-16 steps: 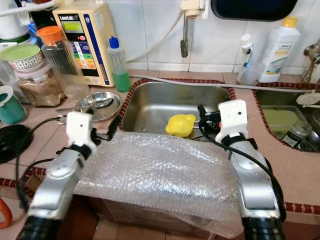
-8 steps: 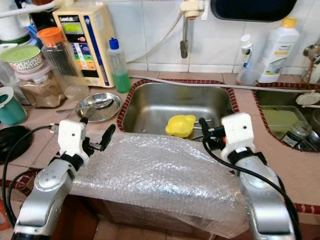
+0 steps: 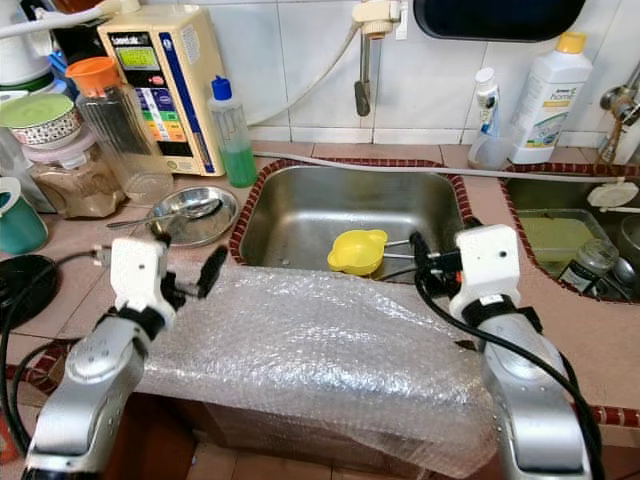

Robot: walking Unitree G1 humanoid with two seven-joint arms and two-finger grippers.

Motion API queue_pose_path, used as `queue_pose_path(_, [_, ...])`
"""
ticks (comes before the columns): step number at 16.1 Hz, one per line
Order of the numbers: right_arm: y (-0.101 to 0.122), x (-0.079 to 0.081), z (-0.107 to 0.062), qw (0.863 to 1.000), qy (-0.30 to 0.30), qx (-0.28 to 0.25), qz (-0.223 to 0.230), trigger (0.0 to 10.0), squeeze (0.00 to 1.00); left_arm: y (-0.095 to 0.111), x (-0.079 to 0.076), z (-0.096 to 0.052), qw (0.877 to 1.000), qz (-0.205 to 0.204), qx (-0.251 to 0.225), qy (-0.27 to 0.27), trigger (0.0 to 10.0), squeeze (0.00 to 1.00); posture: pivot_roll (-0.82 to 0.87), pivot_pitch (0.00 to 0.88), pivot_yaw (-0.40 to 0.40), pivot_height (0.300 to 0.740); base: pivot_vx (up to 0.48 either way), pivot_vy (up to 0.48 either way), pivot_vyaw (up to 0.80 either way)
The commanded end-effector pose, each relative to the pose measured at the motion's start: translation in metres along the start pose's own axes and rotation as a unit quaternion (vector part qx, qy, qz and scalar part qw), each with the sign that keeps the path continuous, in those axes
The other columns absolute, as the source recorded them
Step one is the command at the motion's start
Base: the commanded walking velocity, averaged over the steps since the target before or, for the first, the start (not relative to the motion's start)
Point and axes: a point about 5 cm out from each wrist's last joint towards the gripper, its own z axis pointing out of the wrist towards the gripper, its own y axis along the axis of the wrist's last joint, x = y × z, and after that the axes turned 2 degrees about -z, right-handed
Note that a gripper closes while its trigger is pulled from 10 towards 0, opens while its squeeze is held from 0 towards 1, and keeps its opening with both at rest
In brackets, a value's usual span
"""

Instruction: Kitchen organization

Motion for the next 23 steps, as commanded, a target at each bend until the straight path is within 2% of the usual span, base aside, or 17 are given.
queue_pose_path(1, [0.009, 0.002, 0.002, 1.000, 0.000, -0.016, -0.003, 10.0, 0.00, 0.005, 0.002, -0.001, 1.000, -0.001, -0.006, 0.008, 10.0, 0.00, -0.04, 0.000, 0.101, 0.740, 0.000, 0.000, 0.00])
queue_pose_path(6, [0.015, 0.004, 0.006, 1.000, 0.005, -0.027, 0.005, 10.0, 0.00, 0.011, 0.008, 0.000, 0.999, -0.002, -0.021, 0.032, 10.0, 0.00, -0.04, 0.000, 0.097, 0.740, 0.000, 0.000, 0.00])
queue_pose_path(8, [0.020, 0.012, 0.009, 0.999, 0.025, -0.043, 0.003, 10.0, 0.00, 0.012, 0.008, 0.001, 0.999, -0.004, -0.024, 0.035, 10.0, 0.00, -0.03, 0.000, 0.095, 0.740, 0.000, 0.000, 0.00])
queue_pose_path(23, [0.019, 0.017, 0.013, 0.999, 0.034, -0.040, 0.012, 10.0, 0.00, 0.009, 0.008, 0.002, 0.999, -0.007, -0.017, 0.037, 10.0, 0.00, -0.03, 0.000, 0.096, 0.740, 0.000, 0.000, 0.00])
